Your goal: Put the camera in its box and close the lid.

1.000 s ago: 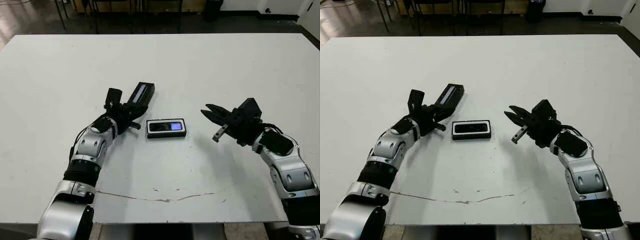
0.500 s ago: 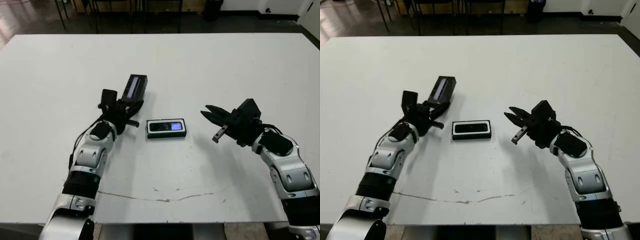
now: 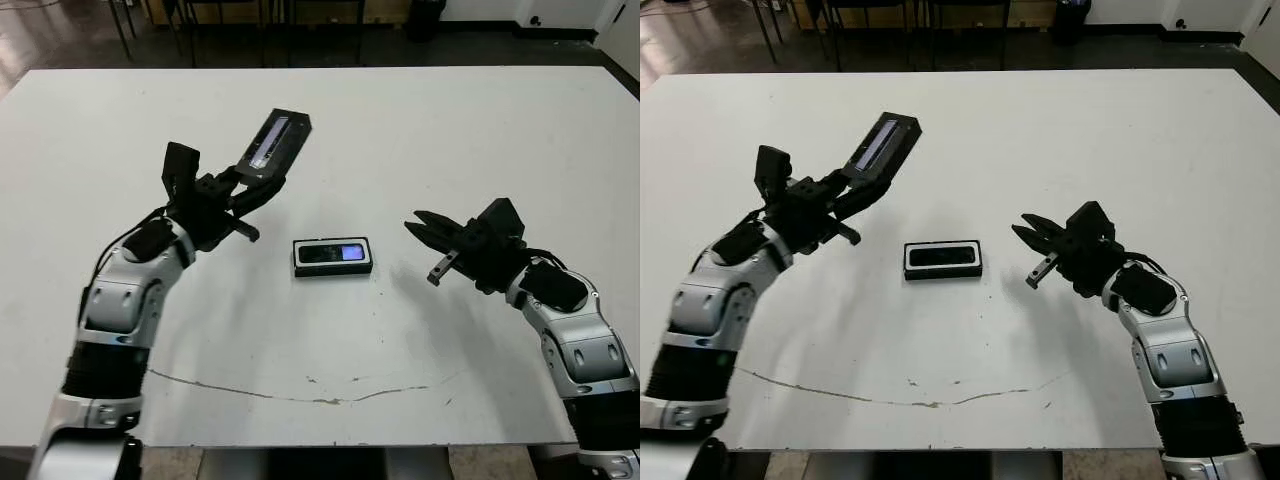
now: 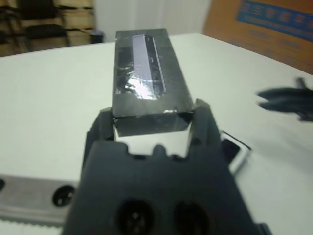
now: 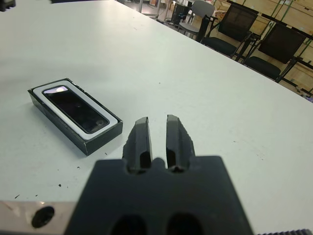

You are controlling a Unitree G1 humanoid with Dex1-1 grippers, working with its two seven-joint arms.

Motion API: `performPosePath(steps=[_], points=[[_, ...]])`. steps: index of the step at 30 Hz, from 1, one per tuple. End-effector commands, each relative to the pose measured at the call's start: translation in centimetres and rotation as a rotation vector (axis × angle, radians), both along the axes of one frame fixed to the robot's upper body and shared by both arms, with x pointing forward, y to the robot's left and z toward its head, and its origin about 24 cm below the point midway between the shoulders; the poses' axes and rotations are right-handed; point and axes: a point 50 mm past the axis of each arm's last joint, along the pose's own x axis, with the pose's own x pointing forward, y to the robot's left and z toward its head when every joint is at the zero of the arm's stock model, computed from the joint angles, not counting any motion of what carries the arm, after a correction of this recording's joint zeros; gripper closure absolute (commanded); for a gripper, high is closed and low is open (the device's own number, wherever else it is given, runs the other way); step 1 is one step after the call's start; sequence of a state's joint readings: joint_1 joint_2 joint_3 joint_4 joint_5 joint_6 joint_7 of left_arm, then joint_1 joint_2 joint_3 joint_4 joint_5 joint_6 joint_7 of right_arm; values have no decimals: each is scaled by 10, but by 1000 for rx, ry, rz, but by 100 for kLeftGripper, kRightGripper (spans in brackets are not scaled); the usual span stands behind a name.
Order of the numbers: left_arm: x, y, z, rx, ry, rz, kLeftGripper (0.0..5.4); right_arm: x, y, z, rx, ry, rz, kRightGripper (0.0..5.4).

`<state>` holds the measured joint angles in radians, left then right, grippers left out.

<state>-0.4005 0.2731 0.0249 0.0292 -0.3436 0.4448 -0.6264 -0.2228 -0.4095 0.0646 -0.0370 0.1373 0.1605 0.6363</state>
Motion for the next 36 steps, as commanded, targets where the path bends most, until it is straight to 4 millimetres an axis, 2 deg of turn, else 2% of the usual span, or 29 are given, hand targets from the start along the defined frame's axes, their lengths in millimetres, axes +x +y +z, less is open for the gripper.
performPosePath(steps=[1, 11, 21, 24, 28, 32, 36], points=[[0, 5, -7, -3, 84, -62, 464, 1, -6, -1, -23, 13, -11, 540], [3, 7, -14, 10, 169, -222, 464, 4, -9, -2, -17, 26, -33, 540], [1, 4, -21, 41, 126, -387, 464, 17, -29, -7, 77, 86, -125, 540], [1, 1, -22, 99, 114, -433, 464, 20, -36, -7, 129, 97, -126, 540], [-1, -4, -24, 220, 85, -461, 464, 26, -49, -3, 196, 104, -166, 540], [-2, -9, -31, 233, 103, -486, 464, 29, -61, 5, 297, 142, -214, 540], [-1, -10, -38, 264, 114, -483, 464, 28, -65, 12, 308, 143, -216, 540]])
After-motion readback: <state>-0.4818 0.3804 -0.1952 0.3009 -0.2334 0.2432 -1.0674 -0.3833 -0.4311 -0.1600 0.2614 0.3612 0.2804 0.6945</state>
